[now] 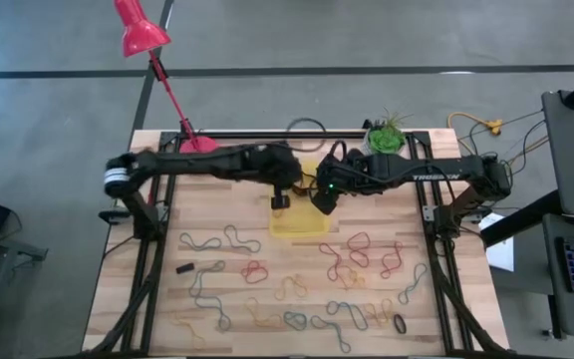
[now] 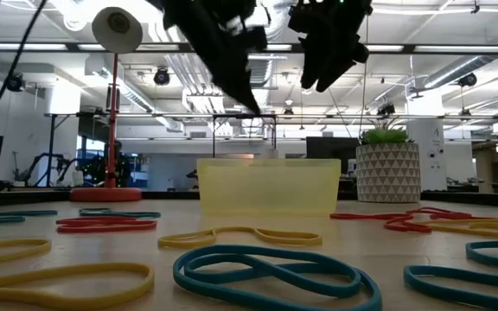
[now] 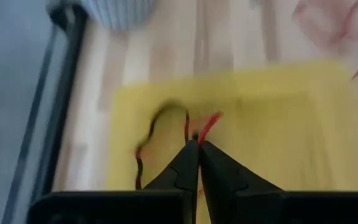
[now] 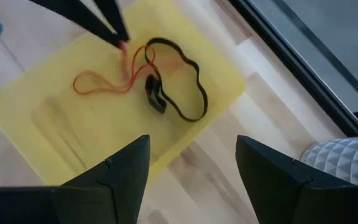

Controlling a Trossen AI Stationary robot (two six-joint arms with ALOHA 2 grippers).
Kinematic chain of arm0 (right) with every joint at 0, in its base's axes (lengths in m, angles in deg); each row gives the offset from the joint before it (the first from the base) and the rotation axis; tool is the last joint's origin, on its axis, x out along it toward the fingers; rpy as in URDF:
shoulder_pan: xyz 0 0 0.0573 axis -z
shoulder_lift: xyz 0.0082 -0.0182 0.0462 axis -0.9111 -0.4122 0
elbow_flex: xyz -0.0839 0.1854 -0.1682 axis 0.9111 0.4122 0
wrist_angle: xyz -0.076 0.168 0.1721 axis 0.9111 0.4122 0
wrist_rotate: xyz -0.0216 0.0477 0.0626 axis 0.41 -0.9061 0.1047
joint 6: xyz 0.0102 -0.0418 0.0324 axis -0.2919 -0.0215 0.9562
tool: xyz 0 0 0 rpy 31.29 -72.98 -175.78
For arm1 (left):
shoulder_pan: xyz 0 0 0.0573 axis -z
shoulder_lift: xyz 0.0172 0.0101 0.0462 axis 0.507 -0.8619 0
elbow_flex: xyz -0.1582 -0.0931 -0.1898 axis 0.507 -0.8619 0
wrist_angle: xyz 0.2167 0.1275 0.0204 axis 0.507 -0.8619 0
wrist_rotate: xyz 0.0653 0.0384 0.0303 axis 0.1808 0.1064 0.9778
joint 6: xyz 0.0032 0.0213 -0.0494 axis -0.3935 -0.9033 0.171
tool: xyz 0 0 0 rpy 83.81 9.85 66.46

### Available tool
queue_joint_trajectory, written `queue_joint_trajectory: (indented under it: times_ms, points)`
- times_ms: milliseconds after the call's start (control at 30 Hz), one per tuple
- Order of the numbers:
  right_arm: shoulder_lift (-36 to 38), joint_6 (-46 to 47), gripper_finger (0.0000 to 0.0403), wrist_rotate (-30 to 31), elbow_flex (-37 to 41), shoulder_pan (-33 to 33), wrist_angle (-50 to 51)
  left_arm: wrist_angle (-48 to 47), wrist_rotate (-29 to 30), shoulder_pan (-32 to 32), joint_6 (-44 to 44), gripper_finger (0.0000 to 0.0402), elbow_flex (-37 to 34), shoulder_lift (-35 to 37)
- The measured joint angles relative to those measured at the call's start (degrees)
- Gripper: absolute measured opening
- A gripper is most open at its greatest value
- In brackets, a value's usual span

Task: Pick and place rubber bands into bin
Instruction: Put the red rubber band into the yellow bin, then put the blue rubber band into the yellow bin

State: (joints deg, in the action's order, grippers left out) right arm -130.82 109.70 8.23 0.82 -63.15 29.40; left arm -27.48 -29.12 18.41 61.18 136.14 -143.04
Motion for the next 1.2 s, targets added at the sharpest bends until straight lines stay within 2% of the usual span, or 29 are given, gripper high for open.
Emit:
queue_joint_trajectory:
  times_ms: [167, 433, 533, 600, 767, 1000, 1200]
  points:
    - [0.04, -0.04, 0.0224, 0.24, 0.0, -0.99, 1.7, -5.15, 0.32, 0.05, 0.31, 0.0031, -0.77, -0.26]
    - [0.07, -2.43, 0.0224, 3.02, 0.0, -0.98, 1.46, -10.46, 0.12, 0.73, 3.17, 0.0148, -1.24, 5.49]
    - [0.07, -3.52, 0.0224, 3.01, 0.0, -1.01, 1.07, -17.25, -0.54, 0.87, 2.77, 0.0185, -2.1, 8.18]
    - [0.07, -3.55, 0.0224, 2.99, 0.0, -0.99, 0.98, -23.19, -3.06, 0.87, 2.47, 0.0198, -3.39, 10.38]
    - [0.07, -3.71, 0.0224, 2.87, 0.0, -1.01, -0.77, -25.74, -7.43, 2.14, -1.35, 0.0196, -14.6, 16.52]
    - [0.07, -3.25, 0.0224, 2.73, 0.0, -1.14, -1.71, -14.94, -8.32, 8.35, -3.31, 0.0168, -33.3, 22.48]
    - [0.07, -1.1, 0.0224, 2.31, 0.0, -1.14, -1.66, -3.3, -8.3, 13.94, -4.55, 0.0156, -40.15, 23.49]
